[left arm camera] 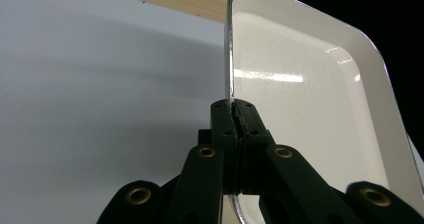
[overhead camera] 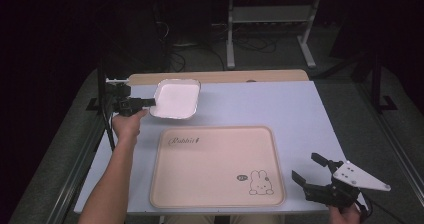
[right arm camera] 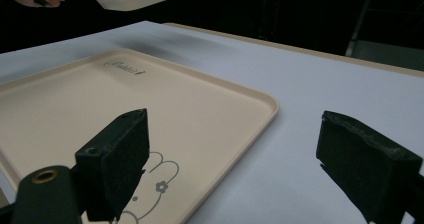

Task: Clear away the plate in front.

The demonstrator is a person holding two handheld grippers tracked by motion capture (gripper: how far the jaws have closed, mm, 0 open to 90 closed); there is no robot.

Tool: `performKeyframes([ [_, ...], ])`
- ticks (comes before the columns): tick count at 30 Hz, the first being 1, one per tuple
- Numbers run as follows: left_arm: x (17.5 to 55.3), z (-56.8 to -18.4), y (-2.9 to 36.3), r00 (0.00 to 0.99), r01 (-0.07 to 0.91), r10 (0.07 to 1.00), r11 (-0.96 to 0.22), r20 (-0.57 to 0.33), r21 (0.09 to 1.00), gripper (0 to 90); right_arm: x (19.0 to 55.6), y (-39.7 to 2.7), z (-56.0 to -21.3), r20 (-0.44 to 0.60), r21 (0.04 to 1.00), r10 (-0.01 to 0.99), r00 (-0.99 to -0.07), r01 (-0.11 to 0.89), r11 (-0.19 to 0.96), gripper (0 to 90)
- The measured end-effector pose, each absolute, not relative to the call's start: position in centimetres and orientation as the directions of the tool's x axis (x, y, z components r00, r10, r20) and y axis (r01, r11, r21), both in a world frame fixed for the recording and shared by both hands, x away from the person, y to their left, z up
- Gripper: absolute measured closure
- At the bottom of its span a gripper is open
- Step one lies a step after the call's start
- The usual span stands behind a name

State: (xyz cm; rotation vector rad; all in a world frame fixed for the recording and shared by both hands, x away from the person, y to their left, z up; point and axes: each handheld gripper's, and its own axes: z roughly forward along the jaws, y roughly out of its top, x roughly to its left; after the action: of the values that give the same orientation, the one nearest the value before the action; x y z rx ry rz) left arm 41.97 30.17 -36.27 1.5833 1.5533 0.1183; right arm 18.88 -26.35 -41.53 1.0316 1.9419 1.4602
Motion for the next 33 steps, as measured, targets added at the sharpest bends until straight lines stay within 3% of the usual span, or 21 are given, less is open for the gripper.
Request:
performKeyframes([
  [19, 38.7, -36.5, 30.6, 0.273, 0.766, 0.825, 0.124, -0.494, 0.630, 88.9, 18.8, -26.1, -41.4, 0.033, 0.951, 0.806, -0.592, 0.267, 0.157, 12.8],
  [33, 36.9, -37.7, 31.2, 0.252, 0.785, 0.829, 0.127, -0.500, 0.606, 88.9, 18.8, -25.7, -41.5, 0.013, 0.946, 0.803, -0.596, 0.267, 0.183, 12.8],
])
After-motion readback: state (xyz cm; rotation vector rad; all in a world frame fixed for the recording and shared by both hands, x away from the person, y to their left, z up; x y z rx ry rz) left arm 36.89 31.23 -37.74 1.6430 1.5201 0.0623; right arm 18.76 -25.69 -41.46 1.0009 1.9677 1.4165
